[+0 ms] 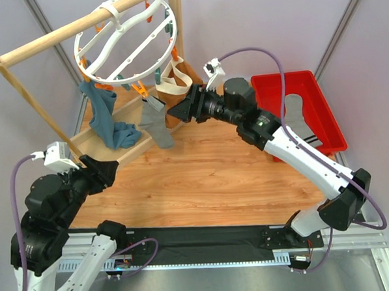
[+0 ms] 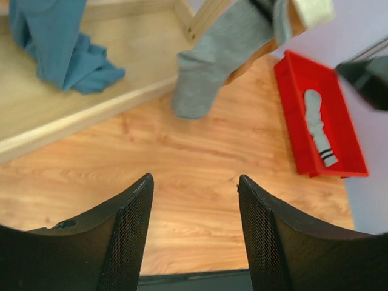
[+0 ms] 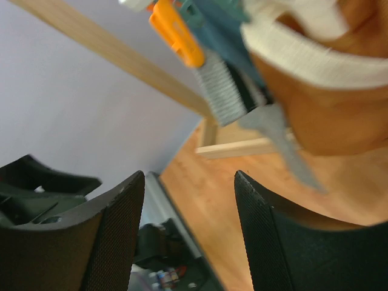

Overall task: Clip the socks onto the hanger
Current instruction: Clamp the sock onto the hanger, then adjust the hanger on the clothesline.

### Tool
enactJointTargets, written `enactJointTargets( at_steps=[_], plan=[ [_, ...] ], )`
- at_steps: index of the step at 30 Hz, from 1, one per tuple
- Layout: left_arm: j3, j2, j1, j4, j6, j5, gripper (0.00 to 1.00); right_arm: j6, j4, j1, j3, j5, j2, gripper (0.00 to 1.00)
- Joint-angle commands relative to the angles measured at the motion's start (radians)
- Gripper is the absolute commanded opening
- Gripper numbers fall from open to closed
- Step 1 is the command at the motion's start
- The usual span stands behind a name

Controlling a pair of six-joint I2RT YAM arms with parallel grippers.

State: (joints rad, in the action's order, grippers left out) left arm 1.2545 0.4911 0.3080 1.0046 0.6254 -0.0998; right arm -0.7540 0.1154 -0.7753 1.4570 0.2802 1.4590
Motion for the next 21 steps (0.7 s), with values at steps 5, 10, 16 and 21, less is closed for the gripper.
enactJointTargets(
  at_steps=[5, 10, 16, 21],
  plan=[
    [-0.109, -0.071, 0.002, 0.155, 0.023, 0.032, 0.63, 0.566, 0.402, 0.108, 0.27, -0.222, 0.083, 0.68],
    [-0.152, -0.12, 0.002, 0.177, 0.083, 0.055, 0.64, 0.618, 0.293, 0.223, 0.293, -0.131, 0.136, 0.76],
    [-0.181, -0.14, 0.002, 0.18, 0.148, 0.135, 0.63, 0.682, 0.093, 0.321, 0.31, 0.161, 0.257, 0.78],
    [-0.213, -0.164, 0.002, 0.144, 0.16, 0.199, 0.63, 0.716, 0.105, 0.341, 0.479, 0.279, 0.403, 0.8]
  ],
)
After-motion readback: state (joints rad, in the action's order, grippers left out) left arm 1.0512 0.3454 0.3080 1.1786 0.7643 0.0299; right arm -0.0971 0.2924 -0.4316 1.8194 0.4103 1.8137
